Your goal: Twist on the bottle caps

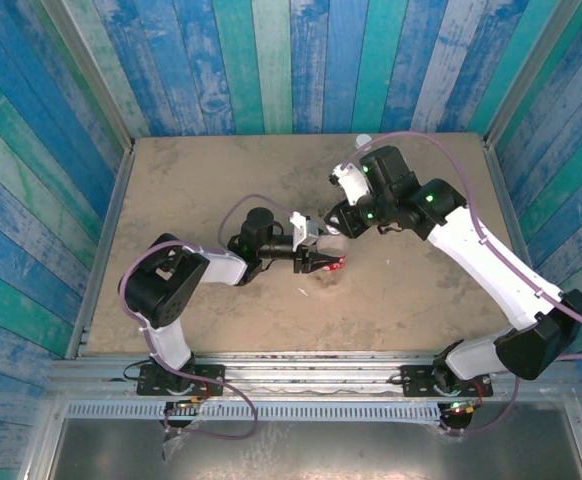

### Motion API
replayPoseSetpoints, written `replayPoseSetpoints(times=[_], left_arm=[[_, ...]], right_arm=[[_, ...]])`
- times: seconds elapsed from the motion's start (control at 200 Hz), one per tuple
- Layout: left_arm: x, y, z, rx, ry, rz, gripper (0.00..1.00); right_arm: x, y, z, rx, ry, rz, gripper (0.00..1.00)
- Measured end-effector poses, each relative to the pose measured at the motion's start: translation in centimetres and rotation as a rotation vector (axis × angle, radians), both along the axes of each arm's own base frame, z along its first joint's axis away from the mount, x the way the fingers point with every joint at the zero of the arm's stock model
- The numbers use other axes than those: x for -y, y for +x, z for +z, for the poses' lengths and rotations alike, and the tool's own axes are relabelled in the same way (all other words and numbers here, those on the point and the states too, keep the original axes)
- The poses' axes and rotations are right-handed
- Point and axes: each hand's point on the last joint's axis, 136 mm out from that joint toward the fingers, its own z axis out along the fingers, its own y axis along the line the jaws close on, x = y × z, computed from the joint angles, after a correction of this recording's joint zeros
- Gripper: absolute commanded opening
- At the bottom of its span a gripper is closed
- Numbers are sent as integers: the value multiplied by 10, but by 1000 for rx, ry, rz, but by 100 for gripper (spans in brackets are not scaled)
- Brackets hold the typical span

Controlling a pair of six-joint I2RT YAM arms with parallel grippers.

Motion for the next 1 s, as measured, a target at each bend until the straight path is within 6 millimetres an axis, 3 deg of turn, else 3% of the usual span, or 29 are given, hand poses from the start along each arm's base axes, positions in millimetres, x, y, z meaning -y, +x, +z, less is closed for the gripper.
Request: replayPoseSetpoints(times=[0.185,0.606,0.756,1.002], left_arm=[[0,1,0,-4,1,8,57],[0,1,0,-10,0,9,57],[0,3,0,-15,1,16,57],[0,3,0,-19,1,20,57]], right_arm=[[7,-3,0,9,-60,-37,66],[12,-2,3,67,-124,-88,59],[12,-2,2,64,-122,-92,52],[13,-1,3,68,-126,-106,62]])
